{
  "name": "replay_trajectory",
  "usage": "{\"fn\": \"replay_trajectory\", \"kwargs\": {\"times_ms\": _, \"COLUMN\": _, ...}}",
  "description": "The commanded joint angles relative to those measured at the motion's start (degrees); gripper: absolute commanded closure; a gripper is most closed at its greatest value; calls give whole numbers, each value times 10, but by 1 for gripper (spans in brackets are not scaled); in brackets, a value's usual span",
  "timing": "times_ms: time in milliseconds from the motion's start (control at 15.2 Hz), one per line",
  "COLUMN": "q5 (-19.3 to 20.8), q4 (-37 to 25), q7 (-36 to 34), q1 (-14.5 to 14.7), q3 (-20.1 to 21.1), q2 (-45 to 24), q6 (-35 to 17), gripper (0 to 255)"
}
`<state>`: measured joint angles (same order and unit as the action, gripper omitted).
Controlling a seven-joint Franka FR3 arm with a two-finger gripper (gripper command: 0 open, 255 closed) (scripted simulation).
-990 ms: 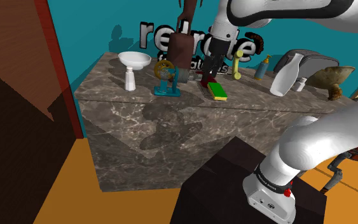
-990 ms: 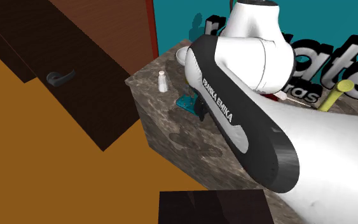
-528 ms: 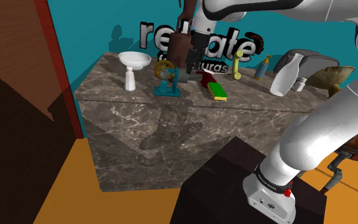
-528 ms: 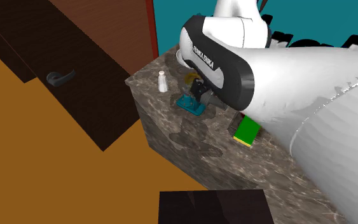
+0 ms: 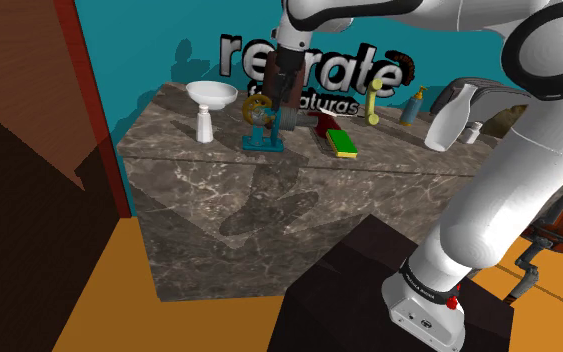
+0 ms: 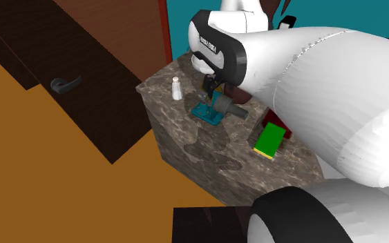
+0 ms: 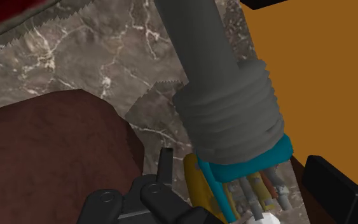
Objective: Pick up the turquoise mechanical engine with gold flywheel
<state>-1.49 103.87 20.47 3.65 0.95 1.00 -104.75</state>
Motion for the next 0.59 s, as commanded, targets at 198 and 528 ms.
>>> {"fn": "replay_trajectory", "kwargs": {"times_ms": 198, "q5": 0, "q4": 32, "q7": 2, "q1": 0, "q3": 0, "q2": -4, "q6": -37, "gripper": 0}}
{"fn": "replay_trajectory", "kwargs": {"times_ms": 528, "q5": 0, "q4": 36, "q7": 2, "q1": 0, "q3": 0, "q2": -5, "q6": -42, "gripper": 255}}
